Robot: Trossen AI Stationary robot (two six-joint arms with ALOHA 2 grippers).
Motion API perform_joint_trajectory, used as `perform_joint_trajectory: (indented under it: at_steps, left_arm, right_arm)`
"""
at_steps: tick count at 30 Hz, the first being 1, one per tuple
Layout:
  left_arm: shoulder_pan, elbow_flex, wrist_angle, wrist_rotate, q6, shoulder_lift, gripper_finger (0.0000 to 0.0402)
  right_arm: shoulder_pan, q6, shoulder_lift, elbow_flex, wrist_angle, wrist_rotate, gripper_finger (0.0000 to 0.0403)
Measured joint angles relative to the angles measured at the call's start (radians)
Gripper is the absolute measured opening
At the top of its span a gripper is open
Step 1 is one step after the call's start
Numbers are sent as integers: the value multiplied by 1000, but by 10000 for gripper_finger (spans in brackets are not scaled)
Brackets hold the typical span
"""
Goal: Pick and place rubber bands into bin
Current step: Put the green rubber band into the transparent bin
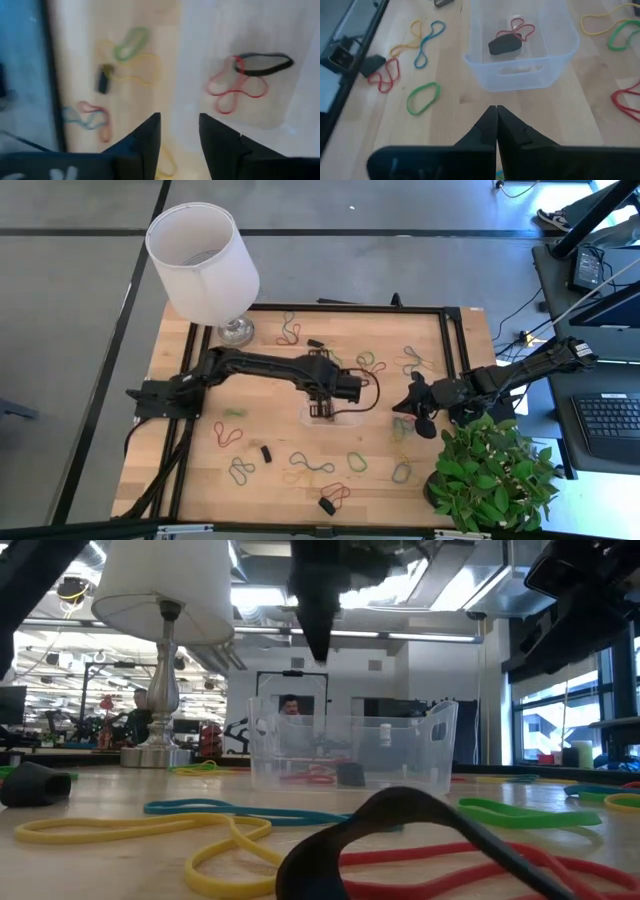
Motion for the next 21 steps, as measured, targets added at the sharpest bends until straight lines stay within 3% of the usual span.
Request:
perform_joint_trajectory:
  at_steps: [4,8,16,21]
  left_arm:
    - [0,-108,52,-54,1,-139,74]
    - [0,-358,203,-51,7,-339,10]
    - [-3,-981,637,36,-28,-839,2]
    - [-11,-1336,947,54,-38,-1149,1]
  right_arm:
    - [0,20,0,0,25,2,6]
    - [0,23,0,0,48,51,6]
    - [-27,-1,0,0,252,256,6]
    - [-133,-116,51,43,395,277,6]
